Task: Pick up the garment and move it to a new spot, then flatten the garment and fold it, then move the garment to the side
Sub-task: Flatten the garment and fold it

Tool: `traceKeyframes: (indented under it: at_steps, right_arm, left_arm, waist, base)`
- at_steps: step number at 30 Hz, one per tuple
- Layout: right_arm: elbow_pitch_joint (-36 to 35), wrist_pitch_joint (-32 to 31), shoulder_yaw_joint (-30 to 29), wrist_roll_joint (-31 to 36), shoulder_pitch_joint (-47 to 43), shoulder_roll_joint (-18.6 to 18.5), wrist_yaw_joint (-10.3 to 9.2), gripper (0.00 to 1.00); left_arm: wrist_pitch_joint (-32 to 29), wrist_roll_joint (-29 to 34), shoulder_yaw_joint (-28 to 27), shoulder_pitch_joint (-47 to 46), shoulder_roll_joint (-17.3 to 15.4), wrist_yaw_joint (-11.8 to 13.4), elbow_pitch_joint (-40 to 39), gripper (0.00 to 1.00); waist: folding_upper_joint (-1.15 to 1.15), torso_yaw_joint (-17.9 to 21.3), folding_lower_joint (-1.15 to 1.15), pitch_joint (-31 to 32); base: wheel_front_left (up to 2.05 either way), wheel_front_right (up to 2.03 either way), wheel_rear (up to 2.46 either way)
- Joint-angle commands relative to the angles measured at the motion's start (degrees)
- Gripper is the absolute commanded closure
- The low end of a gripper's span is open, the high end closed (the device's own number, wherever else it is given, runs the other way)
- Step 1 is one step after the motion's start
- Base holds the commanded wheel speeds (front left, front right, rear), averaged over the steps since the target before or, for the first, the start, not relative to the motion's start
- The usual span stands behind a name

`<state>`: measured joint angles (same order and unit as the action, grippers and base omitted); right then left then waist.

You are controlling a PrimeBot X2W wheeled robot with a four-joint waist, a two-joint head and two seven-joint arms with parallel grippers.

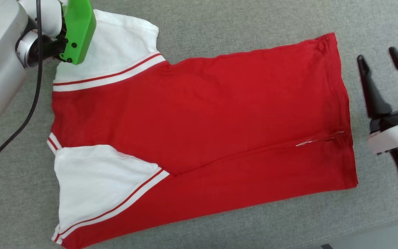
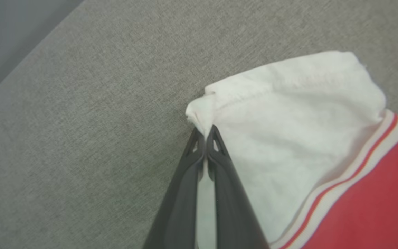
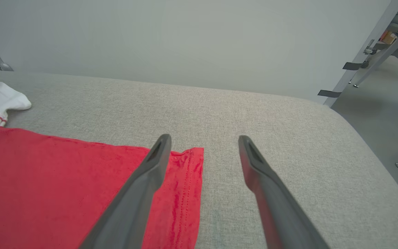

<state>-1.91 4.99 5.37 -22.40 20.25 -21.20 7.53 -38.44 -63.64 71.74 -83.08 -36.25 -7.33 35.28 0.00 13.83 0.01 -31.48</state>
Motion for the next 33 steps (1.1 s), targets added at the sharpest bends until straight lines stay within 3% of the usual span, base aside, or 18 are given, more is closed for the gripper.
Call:
traceKeyframes:
  at_steps: [1,13,19,25,33]
  right_arm:
    - [0.4,-4.8,-2.0,-1.7,4.4,-5.2,-0.04,0.00]
    - [4.3,-33.3,5.6,-15.2,12.0,-17.8,-0.04,0.00]
    - [8.2,-45.8,10.8,-19.9,15.9,-21.3,-0.04,0.00]
    - [12.7,-49.2,13.2,-19.7,20.3,-20.3,-0.04,0.00]
    - [23.4,-46.7,15.1,-18.1,24.5,-14.8,-0.04,0.00]
  left_arm:
    - [5.4,-0.7,0.2,1.7,-0.6,-0.1,-3.1,1.00]
    - [17.1,0.7,0.7,6.9,-1.8,-0.2,-10.9,1.00]
    - [20.9,1.7,0.7,9.0,-2.0,0.3,-14.1,1.00]
    - [23.0,2.8,0.4,9.2,-2.1,1.5,-16.9,1.00]
    - [24.6,3.5,-0.1,9.1,-2.4,2.4,-18.5,1.00]
  waist:
    - [0.00,-3.8,-0.01,4.8]
    - [0.00,-8.5,-0.01,8.2]
    - [0.00,-10.4,-0.01,7.3]
    - [0.00,-12.3,-0.01,5.0]
    - [0.00,-13.6,-0.01,2.8]
  base:
    - [0.00,0.00,0.00]
    - [0.00,0.00,0.00]
    - [0.00,0.00,0.00]
    - [0.00,0.00,0.00]
    - [0.00,0.00,0.00]
